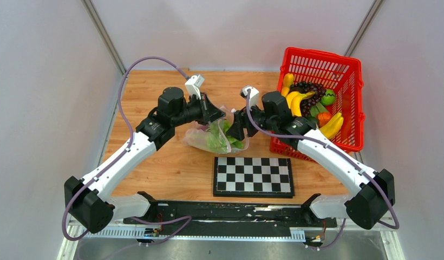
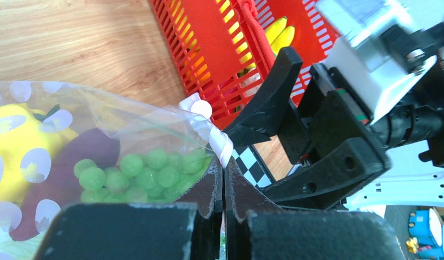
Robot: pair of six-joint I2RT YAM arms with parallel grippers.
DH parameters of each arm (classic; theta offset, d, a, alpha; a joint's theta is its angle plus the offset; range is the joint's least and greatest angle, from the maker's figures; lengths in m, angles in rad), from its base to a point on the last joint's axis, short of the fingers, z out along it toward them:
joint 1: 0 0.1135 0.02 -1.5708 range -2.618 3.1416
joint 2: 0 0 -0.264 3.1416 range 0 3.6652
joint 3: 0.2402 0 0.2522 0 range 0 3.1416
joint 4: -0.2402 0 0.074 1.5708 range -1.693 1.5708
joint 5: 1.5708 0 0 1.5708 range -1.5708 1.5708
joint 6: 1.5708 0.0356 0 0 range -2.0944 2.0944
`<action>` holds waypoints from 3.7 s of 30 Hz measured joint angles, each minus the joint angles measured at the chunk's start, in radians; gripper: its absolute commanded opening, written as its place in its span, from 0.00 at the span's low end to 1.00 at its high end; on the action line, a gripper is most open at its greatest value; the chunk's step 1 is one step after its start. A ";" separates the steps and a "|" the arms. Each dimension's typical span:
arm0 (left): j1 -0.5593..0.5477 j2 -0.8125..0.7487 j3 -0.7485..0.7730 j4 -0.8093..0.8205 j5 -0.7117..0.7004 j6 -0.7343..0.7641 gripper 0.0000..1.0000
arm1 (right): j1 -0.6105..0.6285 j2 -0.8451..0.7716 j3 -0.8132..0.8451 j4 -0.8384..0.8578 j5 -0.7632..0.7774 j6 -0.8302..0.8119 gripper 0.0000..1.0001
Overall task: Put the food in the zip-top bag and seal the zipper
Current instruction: Place the fake fruit in the zipper food storage bag, then move the bin to the center of the board.
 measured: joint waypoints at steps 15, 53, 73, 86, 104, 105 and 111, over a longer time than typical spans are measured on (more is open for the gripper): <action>0.000 0.000 0.000 -0.023 -0.008 0.000 0.00 | -0.003 0.093 -0.020 0.024 -0.045 0.009 0.00; 0.000 -0.005 0.000 -0.013 -0.047 -0.002 0.00 | 0.002 0.004 -0.088 0.273 -0.013 0.156 0.43; 0.000 -0.018 -0.002 -0.013 -0.097 0.000 0.00 | 0.002 -0.302 -0.185 0.213 0.351 0.110 0.60; 0.000 -0.030 -0.011 -0.014 -0.133 0.000 0.00 | -0.099 -0.325 -0.164 0.081 0.789 0.034 0.73; 0.000 -0.038 -0.015 -0.016 -0.135 0.004 0.00 | -0.373 -0.100 -0.075 -0.141 0.494 0.066 0.77; 0.000 -0.039 -0.015 -0.018 -0.135 0.005 0.00 | -0.376 -0.087 -0.071 -0.150 0.471 0.064 0.76; 0.000 -0.042 -0.015 -0.027 -0.126 0.016 0.00 | -0.384 0.017 -0.024 -0.188 0.235 0.037 0.77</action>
